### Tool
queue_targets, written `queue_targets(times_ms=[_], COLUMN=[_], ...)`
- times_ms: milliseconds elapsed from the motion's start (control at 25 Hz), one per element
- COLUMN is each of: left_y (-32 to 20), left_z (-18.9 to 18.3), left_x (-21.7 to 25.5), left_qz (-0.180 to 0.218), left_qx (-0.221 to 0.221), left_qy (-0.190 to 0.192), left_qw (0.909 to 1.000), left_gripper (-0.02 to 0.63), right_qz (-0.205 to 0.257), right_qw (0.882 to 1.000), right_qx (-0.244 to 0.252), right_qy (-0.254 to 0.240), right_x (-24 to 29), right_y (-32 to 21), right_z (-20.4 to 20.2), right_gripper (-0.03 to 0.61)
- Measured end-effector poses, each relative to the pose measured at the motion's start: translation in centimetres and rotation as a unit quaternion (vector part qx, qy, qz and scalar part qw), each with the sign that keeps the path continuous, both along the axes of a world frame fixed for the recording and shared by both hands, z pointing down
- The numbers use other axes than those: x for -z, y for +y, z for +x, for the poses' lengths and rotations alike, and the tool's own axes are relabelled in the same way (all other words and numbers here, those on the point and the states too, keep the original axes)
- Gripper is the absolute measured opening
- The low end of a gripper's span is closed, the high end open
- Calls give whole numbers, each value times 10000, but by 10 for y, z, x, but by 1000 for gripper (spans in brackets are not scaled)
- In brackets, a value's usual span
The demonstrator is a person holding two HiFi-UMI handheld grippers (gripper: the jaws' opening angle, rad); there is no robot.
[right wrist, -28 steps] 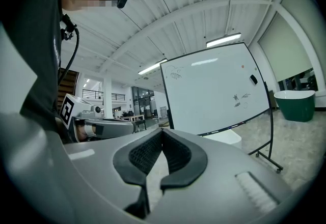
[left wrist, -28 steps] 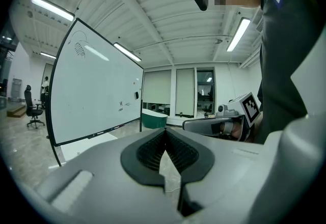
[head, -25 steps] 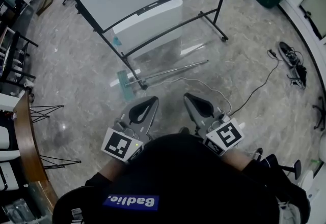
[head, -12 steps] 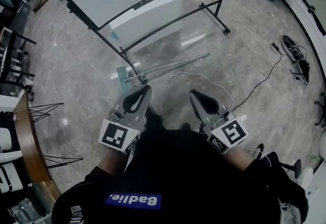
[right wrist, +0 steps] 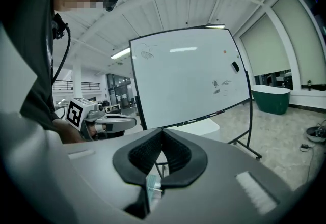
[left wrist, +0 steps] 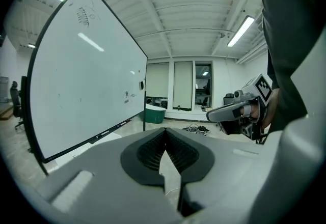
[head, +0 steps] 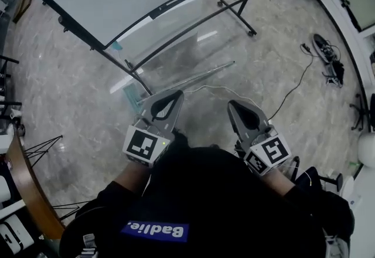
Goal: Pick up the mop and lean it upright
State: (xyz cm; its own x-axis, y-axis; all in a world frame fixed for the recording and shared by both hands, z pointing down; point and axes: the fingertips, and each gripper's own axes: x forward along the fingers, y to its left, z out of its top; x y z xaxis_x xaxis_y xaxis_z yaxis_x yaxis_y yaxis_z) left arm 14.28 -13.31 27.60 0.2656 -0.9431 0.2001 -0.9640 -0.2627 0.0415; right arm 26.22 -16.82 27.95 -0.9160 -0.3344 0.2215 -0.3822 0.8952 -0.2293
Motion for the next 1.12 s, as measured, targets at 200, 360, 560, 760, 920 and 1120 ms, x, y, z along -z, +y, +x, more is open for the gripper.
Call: queue_targets(times_ms=[200,360,560,760,920,1120], left_y=[-31,-56,-93,-119,-154,-211], left_z=[-46,-64,-57,-15,10,34], left_x=[-15,-45,-56,-58,-61,-76], left_qz=[-28,-193,-324,-392,-592,-952], left_qx=[-506,-779,-916,-963,-811,-634], left_qy=[263,108,134,-121,-272,-479], left_qw=[9984,9967,9952,9945,9946,9923], left_gripper=[20,21,29,39,51,69], right_qz=[10,-36,-109,-104,-162,-286], right_qw=[9981,9952,9931,9959,9983,9989], right_qx=[-460,-750,-995,-839,-554,-372], right_qy=[399,627,615,319,124,-32], right_x=[-3,-10,-15,-20,-20,-23], right_y=[-18,-31,-59,-86,-132,-203], right_z=[-38,-42,-31,-6,9,39], right_gripper=[6,8,9,12,14,15])
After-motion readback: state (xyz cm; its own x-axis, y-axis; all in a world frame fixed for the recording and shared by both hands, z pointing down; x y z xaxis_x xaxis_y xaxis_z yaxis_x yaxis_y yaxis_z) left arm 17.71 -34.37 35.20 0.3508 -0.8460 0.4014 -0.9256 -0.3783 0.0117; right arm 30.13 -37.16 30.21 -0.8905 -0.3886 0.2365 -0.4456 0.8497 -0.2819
